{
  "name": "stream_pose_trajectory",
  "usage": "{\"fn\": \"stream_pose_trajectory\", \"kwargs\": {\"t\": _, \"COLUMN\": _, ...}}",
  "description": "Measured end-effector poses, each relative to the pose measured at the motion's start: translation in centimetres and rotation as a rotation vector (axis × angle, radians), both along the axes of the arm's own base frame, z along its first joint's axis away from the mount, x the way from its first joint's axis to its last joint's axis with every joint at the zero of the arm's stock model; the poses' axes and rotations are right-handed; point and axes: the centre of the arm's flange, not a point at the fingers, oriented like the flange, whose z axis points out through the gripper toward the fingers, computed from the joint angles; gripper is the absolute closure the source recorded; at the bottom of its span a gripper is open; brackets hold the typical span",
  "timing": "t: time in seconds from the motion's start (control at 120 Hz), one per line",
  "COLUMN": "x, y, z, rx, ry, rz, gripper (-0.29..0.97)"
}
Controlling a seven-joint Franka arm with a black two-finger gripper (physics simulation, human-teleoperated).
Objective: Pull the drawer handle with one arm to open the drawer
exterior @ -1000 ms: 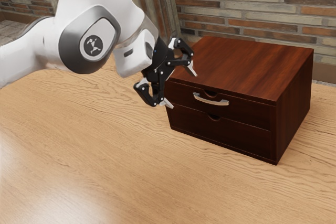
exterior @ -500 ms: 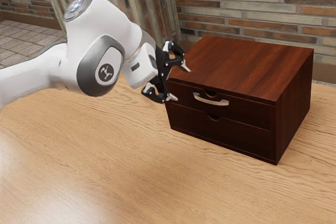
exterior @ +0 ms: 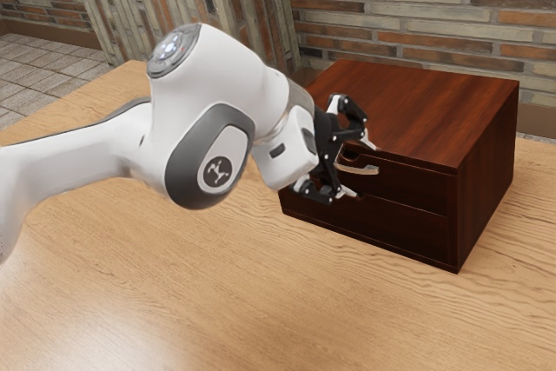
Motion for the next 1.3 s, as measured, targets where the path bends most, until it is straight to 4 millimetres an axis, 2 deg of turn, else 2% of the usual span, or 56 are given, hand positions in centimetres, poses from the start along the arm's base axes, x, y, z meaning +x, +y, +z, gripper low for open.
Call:
{"fn": "stream_pose_trajectory", "kwargs": {"t": 0.167, "x": 0.8, "y": 1.9, "z": -0.6, "rx": -0.013, "ry": -0.006, "rz": 0.044, "gripper": 0.26}}
{"fn": "stream_pose_trajectory", "kwargs": {"t": 0.308, "x": 0.8, "y": 2.8, "z": 0.0, "rx": -0.012, "ry": -0.024, "rz": 0.065, "gripper": 0.3}}
{"fn": "stream_pose_trajectory", "kwargs": {"t": 0.542, "x": 0.8, "y": 2.0, "z": -0.6, "rx": -0.014, "ry": -0.018, "rz": 0.056, "gripper": 0.41}}
{"fn": "stream_pose_trajectory", "kwargs": {"t": 0.825, "x": 0.6, "y": 1.0, "z": -1.1, "rx": -0.013, "ry": -0.009, "rz": 0.038, "gripper": 0.45}}
{"fn": "stream_pose_trajectory", "kwargs": {"t": 1.133, "x": 1.7, "y": 1.8, "z": -2.7, "rx": -0.017, "ry": 0.016, "rz": 0.046, "gripper": 0.46}}
{"fn": "stream_pose_trajectory", "kwargs": {"t": 1.3, "x": 2.1, "y": 3.5, "z": -2.9, "rx": -0.017, "ry": 0.017, "rz": 0.074, "gripper": 0.46}}
